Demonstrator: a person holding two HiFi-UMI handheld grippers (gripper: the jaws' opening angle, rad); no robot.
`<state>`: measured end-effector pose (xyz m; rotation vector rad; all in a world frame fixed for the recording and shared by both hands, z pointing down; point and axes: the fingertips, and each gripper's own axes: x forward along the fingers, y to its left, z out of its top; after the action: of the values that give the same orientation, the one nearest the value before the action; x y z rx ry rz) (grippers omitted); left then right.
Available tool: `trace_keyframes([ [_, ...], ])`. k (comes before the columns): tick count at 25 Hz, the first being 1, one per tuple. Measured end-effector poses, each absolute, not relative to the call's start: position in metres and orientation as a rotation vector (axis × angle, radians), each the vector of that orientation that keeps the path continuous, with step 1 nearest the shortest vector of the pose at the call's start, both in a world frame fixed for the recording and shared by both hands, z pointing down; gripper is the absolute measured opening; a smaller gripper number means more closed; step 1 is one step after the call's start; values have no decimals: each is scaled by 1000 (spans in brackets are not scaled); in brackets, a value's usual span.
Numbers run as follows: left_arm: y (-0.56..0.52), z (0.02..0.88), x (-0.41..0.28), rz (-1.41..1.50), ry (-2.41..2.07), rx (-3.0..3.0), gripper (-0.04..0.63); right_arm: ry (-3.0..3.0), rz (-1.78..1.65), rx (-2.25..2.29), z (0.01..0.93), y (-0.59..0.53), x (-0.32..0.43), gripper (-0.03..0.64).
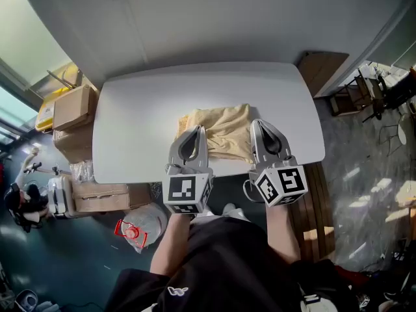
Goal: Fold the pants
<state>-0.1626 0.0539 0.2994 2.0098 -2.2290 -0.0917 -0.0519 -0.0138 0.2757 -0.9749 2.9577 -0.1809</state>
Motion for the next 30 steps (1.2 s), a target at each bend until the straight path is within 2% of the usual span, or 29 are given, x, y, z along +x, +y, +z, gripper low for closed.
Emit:
trace_keyframes([
  [30,14,294,-153,-157,-2188,1988,3,2996,-97,-929,267,-43,-40,3],
])
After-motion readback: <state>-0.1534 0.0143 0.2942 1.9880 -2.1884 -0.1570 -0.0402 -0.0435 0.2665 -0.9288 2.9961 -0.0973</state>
